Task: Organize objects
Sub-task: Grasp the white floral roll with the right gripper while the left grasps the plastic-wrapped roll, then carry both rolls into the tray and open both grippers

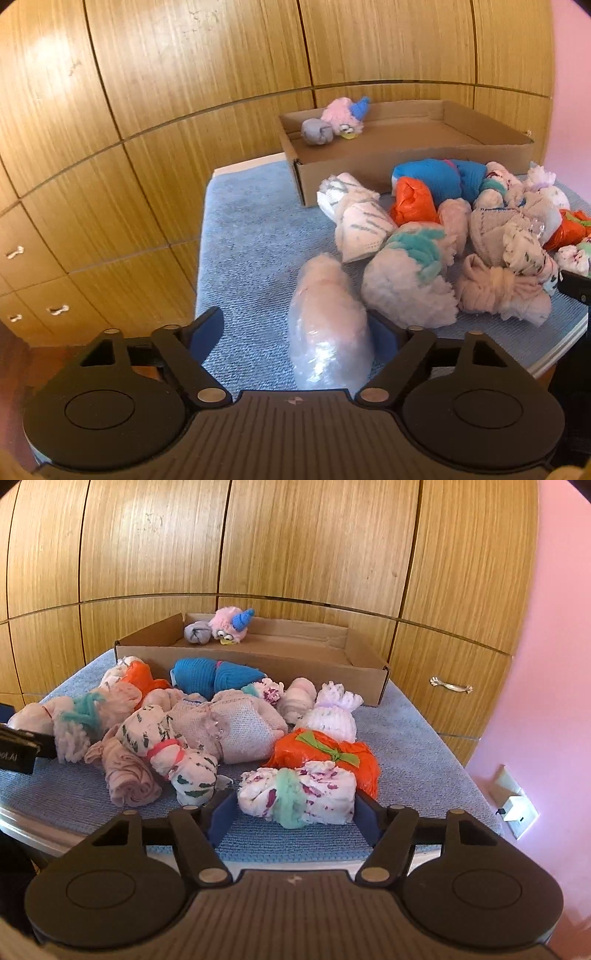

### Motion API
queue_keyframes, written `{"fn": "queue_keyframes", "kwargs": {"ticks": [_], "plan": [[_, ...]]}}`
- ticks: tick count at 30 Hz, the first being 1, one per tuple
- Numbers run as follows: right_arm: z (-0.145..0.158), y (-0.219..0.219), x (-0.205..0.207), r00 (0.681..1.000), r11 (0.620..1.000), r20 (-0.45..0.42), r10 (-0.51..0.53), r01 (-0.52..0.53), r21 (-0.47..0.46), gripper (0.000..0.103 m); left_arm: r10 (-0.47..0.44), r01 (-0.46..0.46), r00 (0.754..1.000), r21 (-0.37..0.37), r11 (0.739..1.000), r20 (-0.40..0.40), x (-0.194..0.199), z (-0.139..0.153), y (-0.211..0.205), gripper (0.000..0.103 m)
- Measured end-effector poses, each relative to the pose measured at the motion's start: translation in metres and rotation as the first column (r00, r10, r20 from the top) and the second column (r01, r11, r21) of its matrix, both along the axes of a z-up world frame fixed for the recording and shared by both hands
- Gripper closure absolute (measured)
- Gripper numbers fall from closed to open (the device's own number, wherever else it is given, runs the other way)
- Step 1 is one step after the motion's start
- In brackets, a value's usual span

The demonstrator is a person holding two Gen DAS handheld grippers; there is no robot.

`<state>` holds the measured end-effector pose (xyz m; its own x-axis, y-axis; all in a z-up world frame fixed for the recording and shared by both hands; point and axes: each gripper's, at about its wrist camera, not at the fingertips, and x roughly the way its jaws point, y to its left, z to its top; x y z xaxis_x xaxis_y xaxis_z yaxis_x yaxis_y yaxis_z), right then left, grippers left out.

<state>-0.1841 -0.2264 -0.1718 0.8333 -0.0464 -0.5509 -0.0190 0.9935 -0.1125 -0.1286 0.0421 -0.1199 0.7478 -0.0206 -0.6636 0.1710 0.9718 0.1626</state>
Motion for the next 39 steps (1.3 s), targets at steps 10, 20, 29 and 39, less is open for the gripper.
{"fn": "queue_keyframes", "kwargs": {"ticks": [10, 20, 29, 39], "plan": [[0.003, -0.004, -0.006, 1.000, 1.000, 0.002, 0.019, -0.019, 0.010, 0.044, -0.052, 0.048, 0.998, -0.118, 0.992, -0.031, -0.001, 0.004, 0.005, 0.058], [0.017, -0.019, -0.013, 0.997, 0.998, 0.038, 0.060, -0.061, 0.034, 0.044, -0.033, 0.029, 0.999, -0.113, 0.993, -0.032, -0.007, 0.013, 0.013, 0.061], [0.044, -0.040, -0.004, 0.993, 0.998, 0.105, 0.062, -0.065, 0.026, 0.043, 0.005, -0.005, 1.000, -0.129, 0.992, -0.001, -0.007, 0.037, 0.023, 0.061], [0.075, -0.066, 0.020, 0.979, 0.994, 0.179, 0.098, -0.103, 0.020, 0.043, -0.004, 0.011, 0.999, -0.135, 0.991, 0.047, 0.022, 0.084, 0.012, 0.061]]}}
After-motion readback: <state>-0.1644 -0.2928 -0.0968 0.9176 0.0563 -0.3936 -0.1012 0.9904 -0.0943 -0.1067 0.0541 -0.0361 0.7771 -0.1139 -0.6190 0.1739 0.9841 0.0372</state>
